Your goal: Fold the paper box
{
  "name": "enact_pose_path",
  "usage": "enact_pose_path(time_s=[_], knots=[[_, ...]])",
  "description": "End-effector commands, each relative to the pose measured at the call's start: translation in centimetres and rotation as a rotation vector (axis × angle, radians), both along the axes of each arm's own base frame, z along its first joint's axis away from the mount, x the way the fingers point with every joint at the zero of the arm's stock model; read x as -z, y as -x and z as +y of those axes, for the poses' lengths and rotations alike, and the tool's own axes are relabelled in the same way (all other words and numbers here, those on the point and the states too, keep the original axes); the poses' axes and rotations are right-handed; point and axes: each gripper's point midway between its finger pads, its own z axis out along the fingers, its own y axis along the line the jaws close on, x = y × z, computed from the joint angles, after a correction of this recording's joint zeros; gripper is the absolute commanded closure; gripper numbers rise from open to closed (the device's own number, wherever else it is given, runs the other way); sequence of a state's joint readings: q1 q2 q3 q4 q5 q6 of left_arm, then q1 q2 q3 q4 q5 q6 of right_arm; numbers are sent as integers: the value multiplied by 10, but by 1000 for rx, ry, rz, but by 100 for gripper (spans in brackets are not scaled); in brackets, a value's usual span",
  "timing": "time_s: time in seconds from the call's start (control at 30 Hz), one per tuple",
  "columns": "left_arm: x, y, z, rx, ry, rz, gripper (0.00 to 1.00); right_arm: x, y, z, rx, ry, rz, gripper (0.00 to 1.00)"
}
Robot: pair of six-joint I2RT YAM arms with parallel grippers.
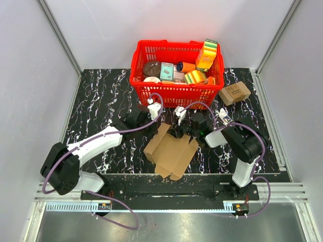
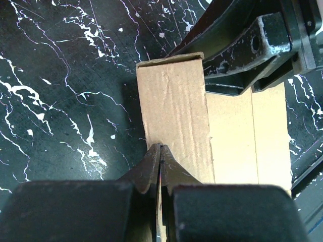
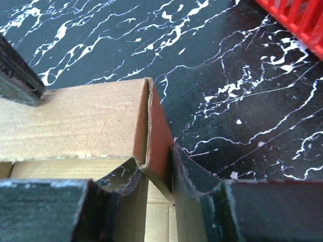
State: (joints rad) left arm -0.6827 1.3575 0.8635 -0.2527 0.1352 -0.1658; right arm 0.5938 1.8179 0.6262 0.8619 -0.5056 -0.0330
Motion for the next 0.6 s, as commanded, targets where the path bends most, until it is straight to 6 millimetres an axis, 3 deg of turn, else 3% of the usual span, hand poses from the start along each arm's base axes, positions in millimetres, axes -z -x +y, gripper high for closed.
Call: enact_pose_path(time_s=[0.0, 0.57], knots=[[-14, -6, -11, 21, 39, -34, 100, -10, -14, 5, 30, -10, -51, 71], [-14, -5, -11, 20, 44, -35, 100, -9, -13, 5, 26, -1, -52, 82]])
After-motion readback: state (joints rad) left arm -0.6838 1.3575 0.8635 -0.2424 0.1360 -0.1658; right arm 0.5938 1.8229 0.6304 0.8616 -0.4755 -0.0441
